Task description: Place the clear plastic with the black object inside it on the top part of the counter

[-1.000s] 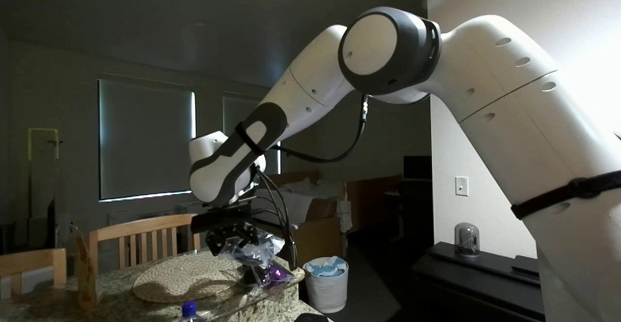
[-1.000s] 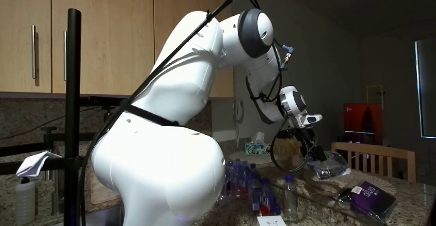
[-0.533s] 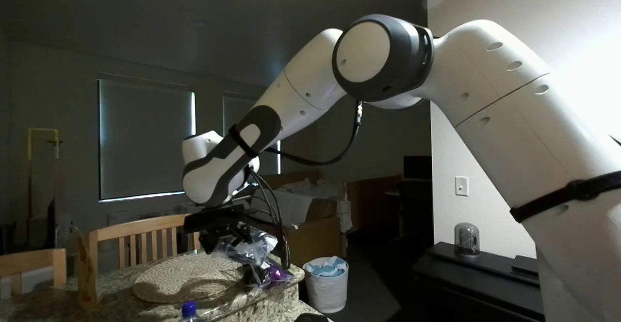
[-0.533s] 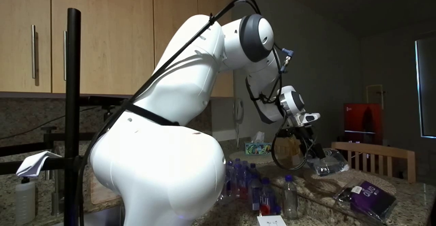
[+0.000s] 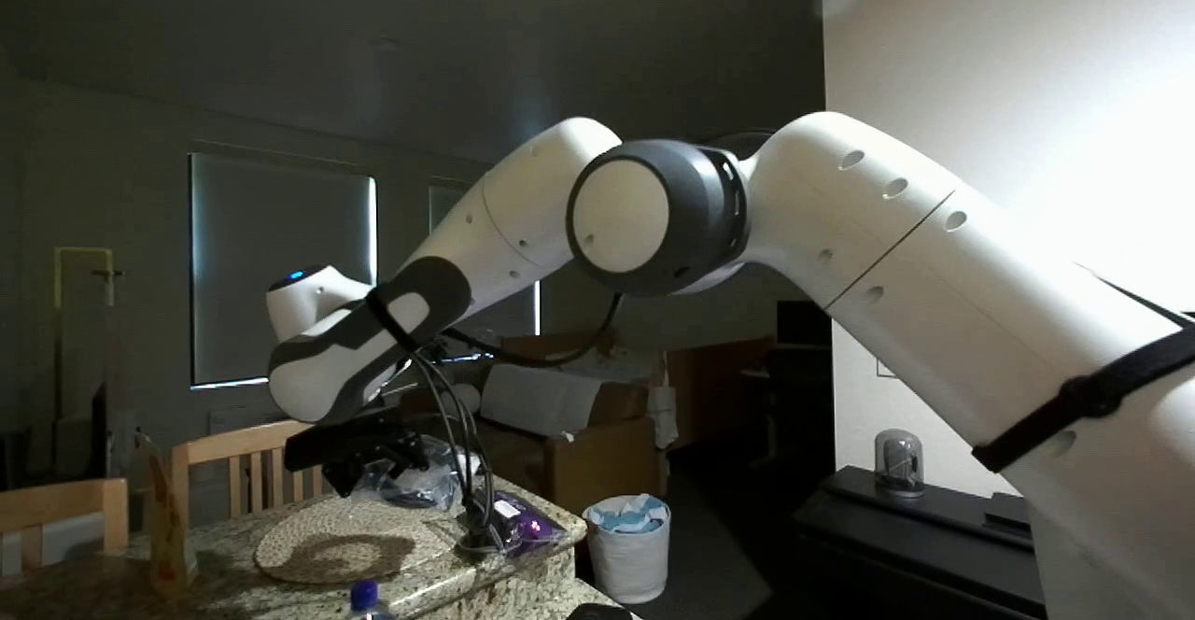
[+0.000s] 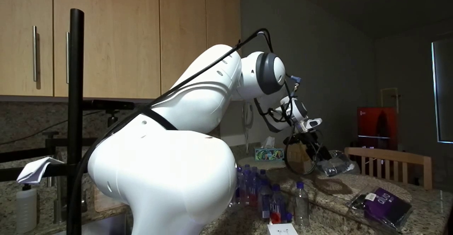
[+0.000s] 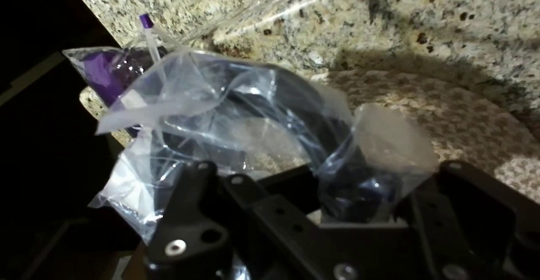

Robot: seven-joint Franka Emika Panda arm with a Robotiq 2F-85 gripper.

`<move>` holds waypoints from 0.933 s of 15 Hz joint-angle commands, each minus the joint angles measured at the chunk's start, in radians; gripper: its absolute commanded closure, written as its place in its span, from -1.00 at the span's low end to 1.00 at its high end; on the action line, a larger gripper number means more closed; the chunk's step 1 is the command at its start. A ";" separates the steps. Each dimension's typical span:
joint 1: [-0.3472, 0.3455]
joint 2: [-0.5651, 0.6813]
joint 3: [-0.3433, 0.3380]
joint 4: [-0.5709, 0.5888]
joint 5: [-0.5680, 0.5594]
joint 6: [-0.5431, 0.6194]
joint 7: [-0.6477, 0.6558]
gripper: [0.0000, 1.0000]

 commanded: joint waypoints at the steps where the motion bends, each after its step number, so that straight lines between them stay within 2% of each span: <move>1: 0.007 0.124 -0.023 0.184 0.004 -0.086 -0.047 0.91; 7: 0.004 0.218 -0.045 0.324 0.017 -0.136 -0.065 0.90; 8: 0.004 0.229 -0.046 0.343 0.019 -0.145 -0.070 0.60; 9: 0.004 0.237 -0.046 0.358 0.020 -0.151 -0.080 0.39; 11: -0.004 0.245 -0.031 0.377 0.005 -0.159 -0.091 0.21; 14: -0.002 0.257 -0.033 0.403 0.002 -0.166 -0.107 -0.19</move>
